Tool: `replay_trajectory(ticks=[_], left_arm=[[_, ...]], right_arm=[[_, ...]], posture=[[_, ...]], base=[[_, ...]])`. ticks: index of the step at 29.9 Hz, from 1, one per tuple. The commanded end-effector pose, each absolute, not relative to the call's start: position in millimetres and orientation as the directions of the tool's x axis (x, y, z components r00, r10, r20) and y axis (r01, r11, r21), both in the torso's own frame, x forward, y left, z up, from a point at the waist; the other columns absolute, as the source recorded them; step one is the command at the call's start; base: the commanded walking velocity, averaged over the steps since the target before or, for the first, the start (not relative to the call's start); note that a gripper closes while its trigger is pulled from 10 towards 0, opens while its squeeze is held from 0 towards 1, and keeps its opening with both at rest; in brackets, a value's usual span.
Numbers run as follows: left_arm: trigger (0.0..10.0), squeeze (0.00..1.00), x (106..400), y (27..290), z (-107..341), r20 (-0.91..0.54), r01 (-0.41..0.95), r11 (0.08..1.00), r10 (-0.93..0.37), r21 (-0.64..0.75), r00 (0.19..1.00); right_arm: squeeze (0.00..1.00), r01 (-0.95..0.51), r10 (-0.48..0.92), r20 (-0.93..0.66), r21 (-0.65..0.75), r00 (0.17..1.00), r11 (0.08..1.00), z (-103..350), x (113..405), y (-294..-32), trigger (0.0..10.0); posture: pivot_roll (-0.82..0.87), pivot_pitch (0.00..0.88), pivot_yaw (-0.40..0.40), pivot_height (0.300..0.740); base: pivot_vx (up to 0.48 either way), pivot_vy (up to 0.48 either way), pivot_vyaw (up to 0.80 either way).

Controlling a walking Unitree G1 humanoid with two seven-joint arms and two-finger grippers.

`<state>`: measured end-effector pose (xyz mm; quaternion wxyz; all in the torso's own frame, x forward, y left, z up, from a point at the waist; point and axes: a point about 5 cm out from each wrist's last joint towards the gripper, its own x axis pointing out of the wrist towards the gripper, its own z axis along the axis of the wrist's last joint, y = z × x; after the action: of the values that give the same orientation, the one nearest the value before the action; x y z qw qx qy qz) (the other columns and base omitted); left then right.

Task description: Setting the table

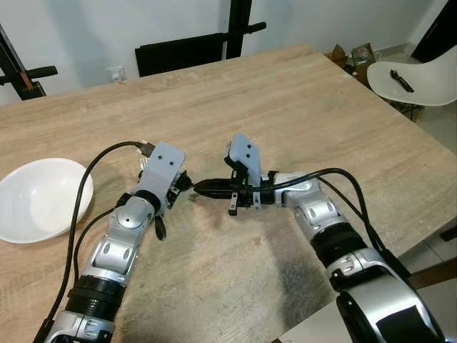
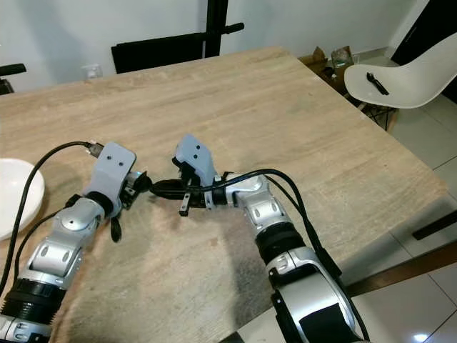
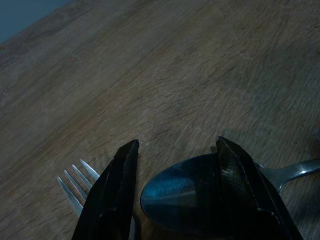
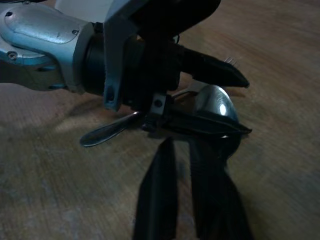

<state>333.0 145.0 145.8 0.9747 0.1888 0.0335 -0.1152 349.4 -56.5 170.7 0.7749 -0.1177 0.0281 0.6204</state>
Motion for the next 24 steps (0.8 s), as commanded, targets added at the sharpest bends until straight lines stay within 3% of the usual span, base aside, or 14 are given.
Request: replay_trajectory(ticks=[1,13,14,15,24], left_arm=[[10.0,0.0,329.3,143.4,140.0,-0.131,0.252,0.896,-0.218,0.365,0.967],[10.0,0.0,328.3,144.0,139.8,-0.132,0.252,0.897,-0.218,0.364,0.967],[10.0,0.0,328.2,144.1,139.8,-0.132,0.252,0.897,-0.218,0.364,0.967],[10.0,0.0,328.2,144.1,139.9,-0.132,0.252,0.897,-0.218,0.364,0.967],[10.0,0.0,327.8,144.4,140.1,-0.13,0.251,0.897,-0.217,0.364,0.967]], right_arm=[[1.0,-0.967,0.952,-0.199,-0.16,0.231,0.201,170.3,350.6,-56.5,10.0],[1.0,-0.934,0.902,-0.301,-0.277,0.309,0.227,161.0,358.0,-64.1,10.0],[0.85,-0.932,0.899,-0.305,-0.281,0.313,0.229,161.1,358.6,-64.3,10.0],[0.0,-0.934,0.898,-0.311,-0.274,0.311,0.229,160.9,359.3,-65.0,10.0],[0.0,-0.948,0.878,-0.376,-0.23,0.296,0.222,151.7,361.4,-71.3,10.0]], posture=[[-0.04,0.099,-0.028,0.74],[-0.04,0.102,-0.029,0.74],[-0.04,0.102,-0.029,0.74],[-0.04,0.102,-0.029,0.74],[-0.04,0.102,-0.029,0.74]], base=[[0.0,0.0,0.0],[0.0,0.0,0.0],[0.0,0.0,0.0],[0.0,0.0,0.0],[0.0,0.0,0.0]])
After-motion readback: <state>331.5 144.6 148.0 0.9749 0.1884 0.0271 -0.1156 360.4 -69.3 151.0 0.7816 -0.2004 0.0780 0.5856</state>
